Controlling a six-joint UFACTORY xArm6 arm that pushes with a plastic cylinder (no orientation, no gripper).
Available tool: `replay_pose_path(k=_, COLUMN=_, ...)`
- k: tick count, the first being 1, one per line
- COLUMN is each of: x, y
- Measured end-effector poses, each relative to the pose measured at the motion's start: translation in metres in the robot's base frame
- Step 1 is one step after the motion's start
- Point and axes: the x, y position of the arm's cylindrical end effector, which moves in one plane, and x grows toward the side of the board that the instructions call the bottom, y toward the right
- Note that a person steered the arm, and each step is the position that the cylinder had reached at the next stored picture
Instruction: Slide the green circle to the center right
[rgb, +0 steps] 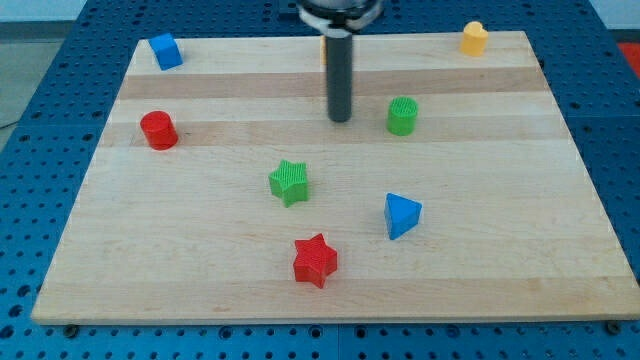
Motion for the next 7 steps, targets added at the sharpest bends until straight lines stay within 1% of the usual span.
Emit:
replay_pose_path(k=1, x=0.013, y=0.079)
replay_pose_path(k=2, x=0.023, y=0.108)
replay_pose_path(k=3, x=0.024, y=0.085)
replay_pose_path(k=4, x=0.026, y=0.108)
replay_pose_path(k=5, x=0.041, y=0.156)
replay_pose_path(k=6, x=0.049, y=0.134)
replay_pose_path(k=7, x=0.077, y=0.08)
